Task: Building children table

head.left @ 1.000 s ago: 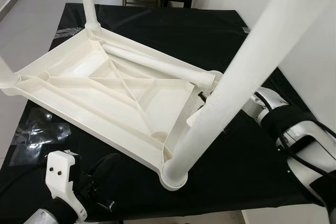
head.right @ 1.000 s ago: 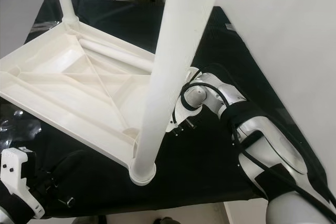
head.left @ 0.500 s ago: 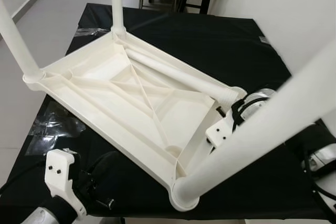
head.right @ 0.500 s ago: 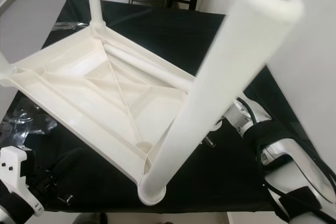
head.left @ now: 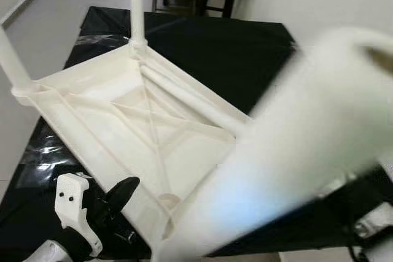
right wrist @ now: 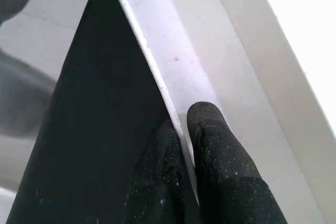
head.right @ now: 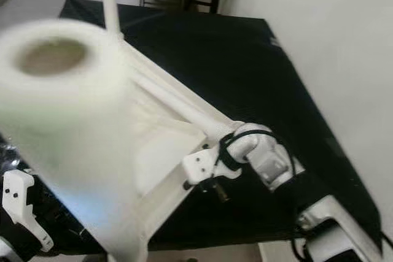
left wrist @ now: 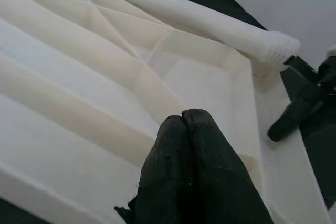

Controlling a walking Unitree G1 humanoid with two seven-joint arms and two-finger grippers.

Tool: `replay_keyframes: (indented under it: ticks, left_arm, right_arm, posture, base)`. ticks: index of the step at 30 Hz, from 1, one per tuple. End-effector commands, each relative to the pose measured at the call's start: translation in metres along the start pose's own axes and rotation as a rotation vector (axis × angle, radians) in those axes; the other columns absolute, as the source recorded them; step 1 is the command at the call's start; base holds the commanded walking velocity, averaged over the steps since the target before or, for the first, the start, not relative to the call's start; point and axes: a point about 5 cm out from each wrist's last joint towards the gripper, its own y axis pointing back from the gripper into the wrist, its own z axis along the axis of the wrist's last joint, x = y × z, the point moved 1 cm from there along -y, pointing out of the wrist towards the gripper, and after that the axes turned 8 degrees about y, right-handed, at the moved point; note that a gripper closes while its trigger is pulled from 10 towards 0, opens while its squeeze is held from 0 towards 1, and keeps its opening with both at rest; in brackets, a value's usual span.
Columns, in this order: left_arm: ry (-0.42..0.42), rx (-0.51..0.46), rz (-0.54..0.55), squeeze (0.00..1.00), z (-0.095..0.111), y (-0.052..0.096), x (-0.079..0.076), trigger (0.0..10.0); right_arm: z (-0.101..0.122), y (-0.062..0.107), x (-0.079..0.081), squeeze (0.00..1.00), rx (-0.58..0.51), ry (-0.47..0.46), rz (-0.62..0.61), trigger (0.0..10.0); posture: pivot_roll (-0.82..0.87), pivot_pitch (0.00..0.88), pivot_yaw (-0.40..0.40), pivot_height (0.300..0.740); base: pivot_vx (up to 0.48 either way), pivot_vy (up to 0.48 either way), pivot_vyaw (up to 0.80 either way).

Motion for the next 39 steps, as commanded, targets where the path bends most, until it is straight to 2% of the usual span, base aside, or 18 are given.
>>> replay_keyframes:
  ticks: [1, 4, 8, 10, 14, 17, 18, 19, 24, 25, 28, 30, 31, 32, 33, 34, 35, 39]
  left_arm:
    - [0.003, 0.023, 0.003, 0.00, -0.004, 0.002, 0.000, 10.0]
    - [0.002, 0.022, 0.002, 0.00, -0.003, 0.001, -0.001, 10.0]
    - [0.003, 0.022, 0.000, 0.00, -0.004, 0.001, -0.001, 10.0]
    - [0.005, 0.023, -0.006, 0.00, -0.004, 0.000, -0.003, 10.0]
    - [0.004, 0.024, -0.006, 0.00, -0.004, -0.001, -0.003, 10.0]
    - [0.000, 0.023, -0.007, 0.00, -0.004, -0.001, -0.001, 10.0]
    - [-0.001, 0.023, -0.007, 0.00, -0.004, -0.001, -0.001, 10.0]
    - [-0.002, 0.023, -0.007, 0.00, -0.004, -0.001, -0.001, 10.0]
    - [-0.001, 0.022, -0.009, 0.00, -0.004, -0.002, -0.002, 10.0]
    - [-0.001, 0.023, -0.010, 0.00, -0.004, -0.002, -0.003, 10.0]
    - [-0.002, 0.023, -0.011, 0.00, -0.004, -0.003, -0.003, 10.0]
    - [-0.003, 0.023, -0.010, 0.00, -0.004, -0.002, -0.004, 10.0]
    - [-0.003, 0.023, -0.010, 0.00, -0.004, -0.002, -0.004, 10.0]
    - [-0.003, 0.023, -0.010, 0.00, -0.004, -0.002, -0.004, 10.0]
    - [-0.003, 0.023, -0.010, 0.00, -0.004, -0.002, -0.004, 10.0]
    - [-0.004, 0.024, -0.010, 0.00, -0.004, -0.002, -0.004, 10.0]
    - [-0.004, 0.025, -0.012, 0.00, -0.004, -0.002, -0.004, 10.0]
    - [-0.005, 0.026, -0.014, 0.00, -0.004, -0.003, -0.004, 10.0]
  right_arm:
    - [-0.026, 0.014, -0.018, 0.00, 0.080, -0.182, -0.309, 0.0]
    - [-0.035, 0.021, -0.030, 0.00, 0.149, -0.228, -0.399, 0.0]
    - [-0.036, 0.023, -0.032, 0.00, 0.163, -0.255, -0.435, 0.0]
    - [-0.041, 0.029, -0.034, 0.00, 0.194, -0.312, -0.491, 0.0]
    - [-0.041, 0.031, -0.033, 0.00, 0.199, -0.318, -0.489, 0.0]
    - [-0.033, 0.033, -0.027, 0.00, 0.188, -0.220, -0.409, 0.0]
    - [-0.032, 0.033, -0.025, 0.00, 0.190, -0.198, -0.385, 4.3]
    - [-0.032, 0.033, -0.025, 0.00, 0.195, -0.188, -0.377, 10.0]
    - [-0.032, 0.035, -0.032, 0.00, 0.190, -0.184, -0.412, 10.0]
    - [-0.035, 0.038, -0.036, 0.99, 0.209, -0.208, -0.439, 10.0]
    - [-0.037, 0.041, -0.040, 1.00, 0.225, -0.224, -0.468, 10.0]
    - [-0.036, 0.042, -0.041, 1.00, 0.228, -0.214, -0.479, 10.0]
    - [-0.031, 0.040, -0.042, 0.73, 0.198, -0.188, -0.476, 10.0]
    - [-0.031, 0.040, -0.042, 0.73, 0.198, -0.188, -0.476, 10.0]
    - [-0.025, 0.038, -0.043, 0.00, 0.161, -0.161, -0.476, 10.0]
    - [-0.019, 0.037, -0.044, 0.00, 0.121, -0.148, -0.475, 10.0]
    - [-0.012, 0.034, -0.040, 1.00, 0.072, -0.131, -0.434, 10.0]
    - [-0.006, 0.031, -0.039, 1.00, 0.034, -0.094, -0.415, 10.0]
  posture:
    - [0.13, 0.156, -0.123, 0.740]
    - [0.13, 0.157, -0.124, 0.740]
    - [0.13, 0.157, -0.124, 0.740]
    - [0.13, 0.159, -0.123, 0.740]
    - [0.13, 0.159, -0.123, 0.740]
    - [0.13, 0.158, -0.124, 0.740]
    - [0.13, 0.158, -0.123, 0.740]
    - [0.13, 0.158, -0.123, 0.740]
    - [0.13, 0.158, -0.124, 0.740]
    - [0.13, 0.159, -0.126, 0.740]
    - [0.13, 0.159, -0.126, 0.740]
    - [0.13, 0.160, -0.126, 0.740]
    - [0.13, 0.162, -0.124, 0.740]
    - [0.13, 0.162, -0.124, 0.740]
    - [0.13, 0.163, -0.123, 0.740]
    - [0.13, 0.163, -0.123, 0.740]
    - [0.13, 0.163, -0.122, 0.740]
    - [0.13, 0.162, -0.122, 0.740]
  base:
    - [0.000, 0.000, 0.00]
    - [0.000, 0.000, 0.00]
    - [0.000, 0.000, 0.00]
    - [0.000, 0.000, 0.00]
    - [0.000, 0.000, 0.00]
    - [0.000, 0.000, 0.00]
    - [0.000, 0.000, 0.00]
    - [0.000, 0.000, 0.00]
    - [0.000, 0.000, 0.00]
    - [0.000, 0.000, 0.00]
    - [0.000, 0.000, 0.00]
    - [0.000, 0.000, 0.00]
    - [0.000, 0.000, 0.00]
    - [0.000, 0.000, 0.00]
    - [0.000, 0.000, 0.00]
    - [0.000, 0.000, 0.00]
    - [0.000, 0.000, 0.00]
    - [0.000, 0.000, 0.00]
